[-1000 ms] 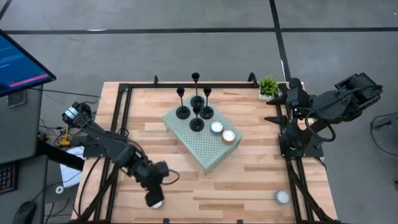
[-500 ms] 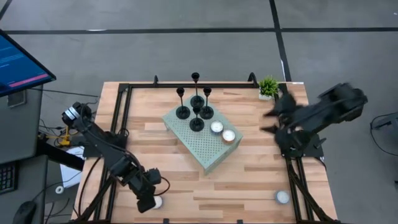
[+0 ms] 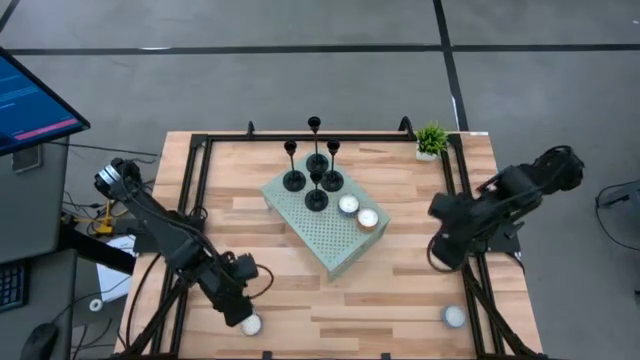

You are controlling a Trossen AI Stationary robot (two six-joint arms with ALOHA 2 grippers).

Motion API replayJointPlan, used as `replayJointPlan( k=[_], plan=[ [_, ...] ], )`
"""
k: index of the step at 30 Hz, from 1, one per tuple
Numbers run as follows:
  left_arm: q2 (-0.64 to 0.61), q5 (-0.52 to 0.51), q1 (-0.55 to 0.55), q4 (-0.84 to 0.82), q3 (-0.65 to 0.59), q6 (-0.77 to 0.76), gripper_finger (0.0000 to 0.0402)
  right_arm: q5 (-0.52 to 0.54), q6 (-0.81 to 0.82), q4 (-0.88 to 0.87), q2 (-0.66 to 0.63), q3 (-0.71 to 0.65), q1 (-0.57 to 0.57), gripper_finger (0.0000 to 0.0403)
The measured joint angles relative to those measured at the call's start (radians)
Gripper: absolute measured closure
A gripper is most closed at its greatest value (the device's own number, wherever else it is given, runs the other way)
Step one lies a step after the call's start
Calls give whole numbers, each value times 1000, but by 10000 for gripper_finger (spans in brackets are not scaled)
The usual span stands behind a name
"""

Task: Pick & Place candle stick holders
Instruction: Put the blue scented candle on the shelf

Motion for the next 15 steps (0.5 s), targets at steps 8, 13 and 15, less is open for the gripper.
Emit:
replayJointPlan(
  k=[8,13,15],
  plan=[
    [-156,-263,0,-11,0,45,101,-211,47,2,80,-218,93,154],
    [-243,-341,0,-10,0,98,101,-392,75,124,149,-301,169,148],
    [-269,-364,0,-9,0,116,101,-425,90,203,168,-312,206,137]
  ],
)
